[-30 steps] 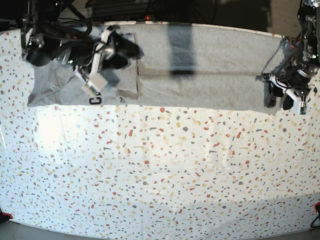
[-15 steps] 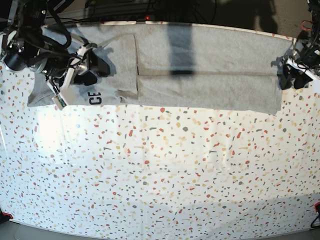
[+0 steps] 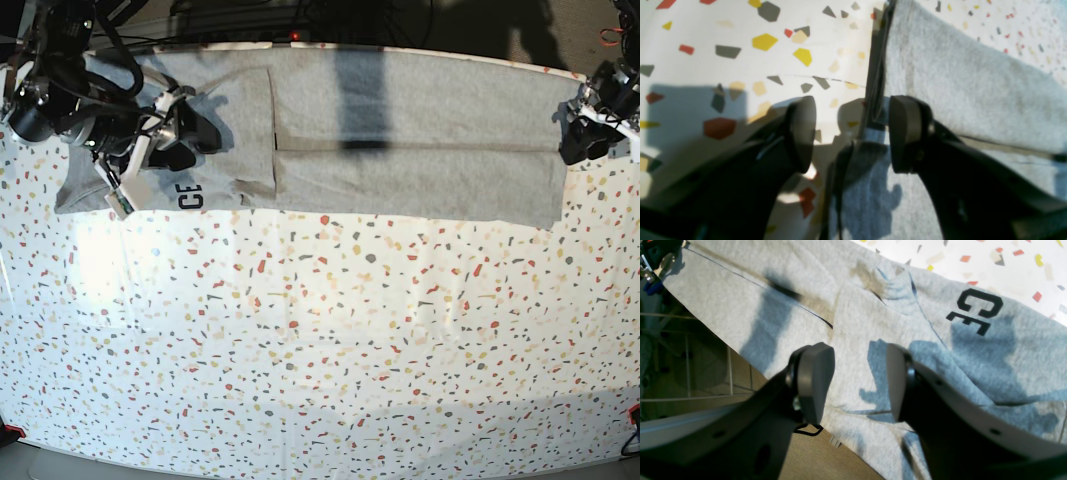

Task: Fold the T-shirt properly
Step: 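Hold the right gripper on the fold while the left gripper grasps the opposite edge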

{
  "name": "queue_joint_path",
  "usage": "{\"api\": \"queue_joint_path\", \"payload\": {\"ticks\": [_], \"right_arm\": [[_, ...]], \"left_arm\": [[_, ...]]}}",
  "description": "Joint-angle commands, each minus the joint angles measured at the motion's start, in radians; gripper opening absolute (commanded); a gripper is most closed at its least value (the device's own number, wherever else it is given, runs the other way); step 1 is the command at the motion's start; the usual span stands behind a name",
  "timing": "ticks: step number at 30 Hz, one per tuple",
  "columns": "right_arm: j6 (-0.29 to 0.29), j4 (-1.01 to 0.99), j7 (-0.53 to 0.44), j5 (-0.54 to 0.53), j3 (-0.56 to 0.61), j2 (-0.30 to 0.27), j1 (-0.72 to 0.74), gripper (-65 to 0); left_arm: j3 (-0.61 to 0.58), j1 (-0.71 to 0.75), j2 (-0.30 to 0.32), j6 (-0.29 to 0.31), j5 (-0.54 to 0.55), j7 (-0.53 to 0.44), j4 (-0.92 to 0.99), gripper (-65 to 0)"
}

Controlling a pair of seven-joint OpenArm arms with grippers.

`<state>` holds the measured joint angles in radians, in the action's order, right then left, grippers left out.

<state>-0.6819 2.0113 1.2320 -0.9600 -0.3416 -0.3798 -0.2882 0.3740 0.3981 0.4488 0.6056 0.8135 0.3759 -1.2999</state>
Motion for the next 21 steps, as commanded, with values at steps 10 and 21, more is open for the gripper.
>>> {"api": "queue_joint_path", "payload": {"ticks": [10,21], "right_arm": [[-0.003,0.018,-0.012,-0.016,-0.006,-0.013,0.005,-35.7],[-0.003,0.018,-0.011,-0.016,-0.006,-0.013,0.005,-35.7]], "left_arm": [[0.006,-0.005,-0.068,0.093,0.137,0.122,0.005,-31.1],[0.006,-0.004,-0.133,0.093,0.104,-0.010,0.005,-65.0]]}}
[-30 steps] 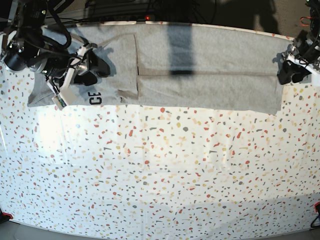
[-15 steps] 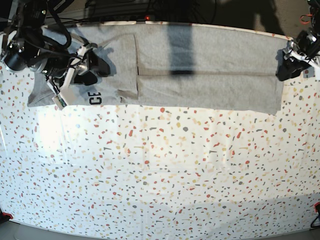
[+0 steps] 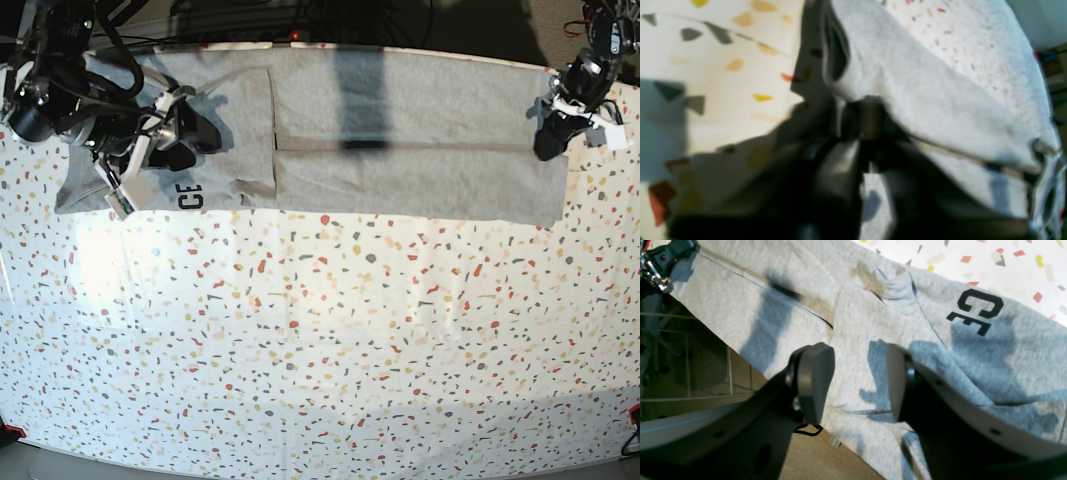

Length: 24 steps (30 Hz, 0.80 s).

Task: Fold the T-shirt properly
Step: 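Hold the right gripper on the fold while the left gripper grasps the opposite edge, then fold the opposite side edge inward with the left gripper toward the right gripper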

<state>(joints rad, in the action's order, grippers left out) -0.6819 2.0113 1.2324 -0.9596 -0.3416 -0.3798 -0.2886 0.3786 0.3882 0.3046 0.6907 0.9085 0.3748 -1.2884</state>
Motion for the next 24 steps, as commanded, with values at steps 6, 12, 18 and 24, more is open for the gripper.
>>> {"api": "queue_joint_path", "payload": {"ticks": [6,12,18,24], "right_arm": [[-0.003,0.018,0.003,-0.017,-0.006,-0.013,0.005,-35.7],[-0.016,0.018,0.002,-0.021,-0.005,0.011,0.003,-35.7],[-0.016,0.018,-0.017,-0.016,-0.005,0.097,0.003,-35.7],[-0.016,0.018,-0.017,-0.016,-0.005,0.153,0.003,-35.7]], "left_arm": [[0.002,0.005,0.014,0.007,0.008,-0.148,-0.007,-65.0],[0.026,-0.039,0.044,-0.086,-0.108,-0.153,-0.007,-65.0],[0.100,-0.090,0.082,-0.094,-0.151,-0.133,-0.007,-65.0],[0.113,-0.089,0.142,-0.099,-0.124,-0.090,-0.013,-65.0]]}}
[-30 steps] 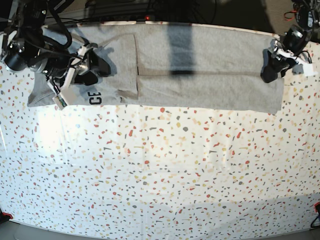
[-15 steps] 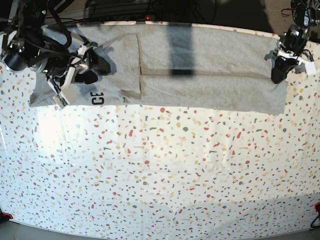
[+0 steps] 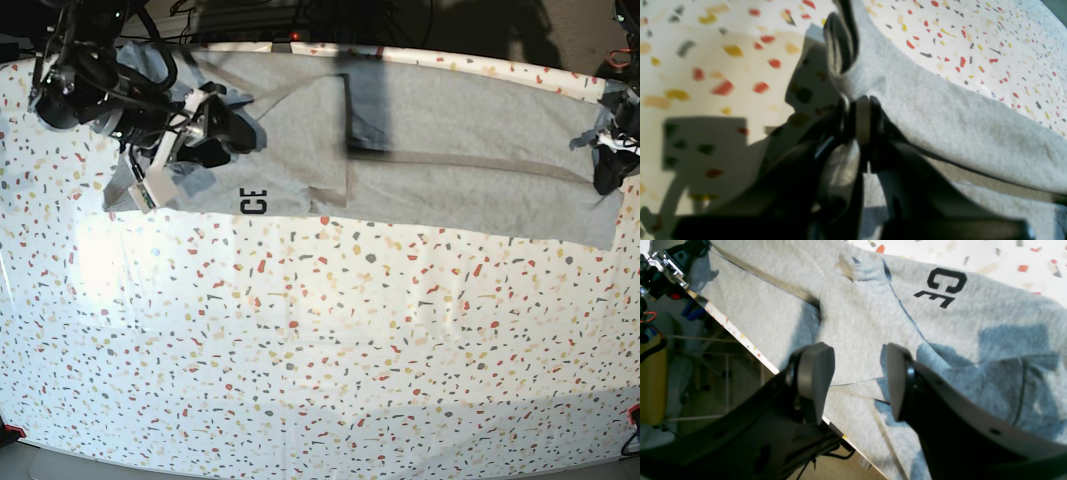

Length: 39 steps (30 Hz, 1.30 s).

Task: Fold the T-shirt properly
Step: 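Fold the opposite side edge inward with the left gripper toward the right gripper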

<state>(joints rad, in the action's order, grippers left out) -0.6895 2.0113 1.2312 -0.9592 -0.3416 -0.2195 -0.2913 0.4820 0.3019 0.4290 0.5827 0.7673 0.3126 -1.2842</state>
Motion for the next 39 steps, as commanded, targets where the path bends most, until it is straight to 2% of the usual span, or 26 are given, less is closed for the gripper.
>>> {"api": "queue_joint_path", "payload": {"ticks": [1,5,8,14,17,19,25,30,35,36,38,39], "right_arm": [[-0.009,0.018,-0.016,-0.016,-0.005,-0.005,0.006,-35.7],[-0.009,0.018,-0.017,-0.016,-0.005,-0.005,0.009,-35.7],[-0.009,0.018,-0.023,-0.017,-0.005,-0.005,0.009,-35.7],[-0.009,0.018,-0.023,-0.016,-0.005,-0.005,0.008,-35.7],[-0.009,0.018,-0.026,-0.017,-0.005,-0.005,0.009,-35.7],[-0.009,0.018,-0.028,-0.017,-0.005,-0.005,0.009,-35.7],[-0.009,0.018,-0.030,-0.017,-0.005,-0.005,0.009,-35.7],[-0.009,0.018,-0.032,-0.017,-0.005,-0.005,0.009,-35.7],[-0.009,0.018,-0.042,-0.017,-0.005,-0.005,0.009,-35.7],[-0.009,0.018,-0.042,-0.017,-0.005,-0.005,0.009,-35.7],[-0.009,0.018,-0.042,-0.017,-0.005,-0.005,0.009,-35.7],[-0.009,0.018,-0.042,-0.017,-0.005,-0.005,0.009,-35.7]], "left_arm": [[0.009,-0.002,0.018,0.018,0.050,0.010,-0.027,-65.0],[0.009,0.028,-0.018,0.115,0.218,0.158,-0.112,-65.0],[0.007,0.074,-0.091,0.115,0.310,0.225,-0.231,-65.0],[-0.013,0.143,-0.303,0.115,0.323,0.311,-0.443,-65.0],[-0.113,0.143,-0.358,0.115,0.308,0.343,-0.459,-65.0],[-0.217,0.141,-0.362,0.115,0.252,0.328,-0.459,-65.0],[-0.469,0.141,-0.362,0.115,0.086,0.159,-0.459,-65.0],[-0.612,0.141,-0.362,0.056,-0.033,0.092,-0.459,-65.0],[-0.697,0.128,-0.362,0.053,-0.143,-0.026,-0.459,-65.0],[-0.706,0.120,-0.362,0.053,-0.143,-0.029,-0.459,-58.4],[-0.722,0.101,-0.362,0.053,-0.142,-0.029,-0.459,-40.9],[-0.727,0.090,-0.362,0.053,-0.139,-0.026,-0.459,-37.5]]}}
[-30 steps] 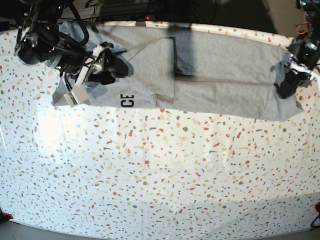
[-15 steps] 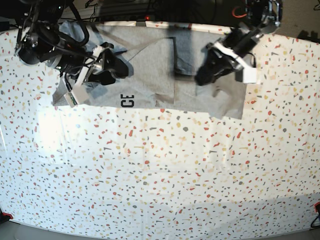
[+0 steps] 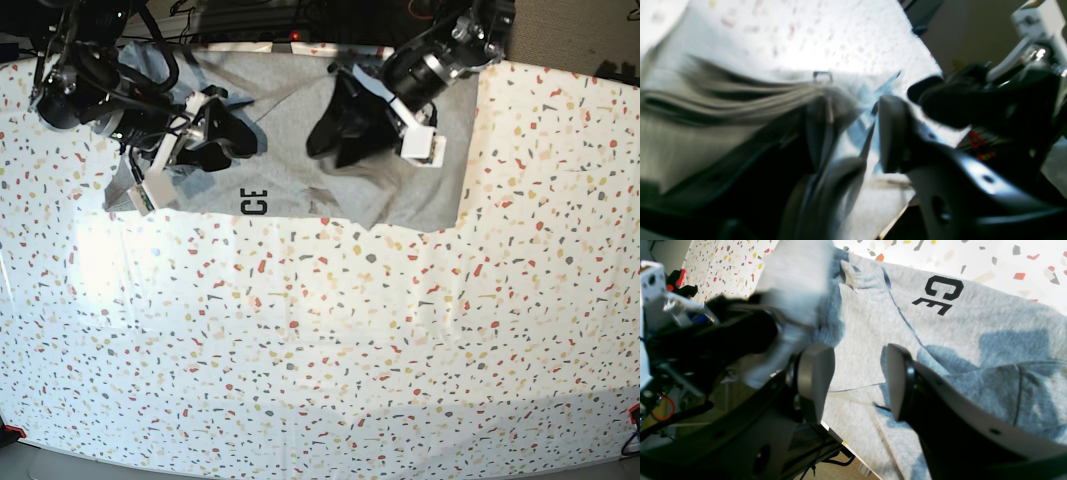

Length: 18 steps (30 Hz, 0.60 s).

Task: Fold the T-shirt properly
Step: 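Fold the opposite side edge inward with the left gripper toward the right gripper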

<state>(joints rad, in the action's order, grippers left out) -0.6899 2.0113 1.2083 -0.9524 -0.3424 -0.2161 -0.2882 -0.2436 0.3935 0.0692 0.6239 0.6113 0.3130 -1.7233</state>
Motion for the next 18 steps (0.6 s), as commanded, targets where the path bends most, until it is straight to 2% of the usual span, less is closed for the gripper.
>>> {"api": "queue_joint_path", "payload": {"ticks": [1,6,11,18], "right_arm": [[-0.008,0.018,-0.019,-0.024,-0.004,-0.008,0.006,-35.7],[-0.008,0.018,-0.026,-0.024,-0.004,-0.009,0.006,-35.7],[-0.008,0.018,-0.034,-0.024,-0.004,-0.009,0.006,-35.7],[-0.008,0.018,-0.034,-0.016,-0.005,-0.009,0.011,-35.7]], "left_arm": [[-0.005,-0.012,-0.003,0.011,0.018,-0.025,-0.019,-37.3],[-0.009,-0.054,-0.003,0.012,0.072,-0.007,-0.019,-37.4],[0.008,-0.084,-0.002,0.012,0.066,0.003,-0.019,-37.4],[0.154,-0.080,0.012,0.012,0.030,0.029,-0.019,-37.4]]}}
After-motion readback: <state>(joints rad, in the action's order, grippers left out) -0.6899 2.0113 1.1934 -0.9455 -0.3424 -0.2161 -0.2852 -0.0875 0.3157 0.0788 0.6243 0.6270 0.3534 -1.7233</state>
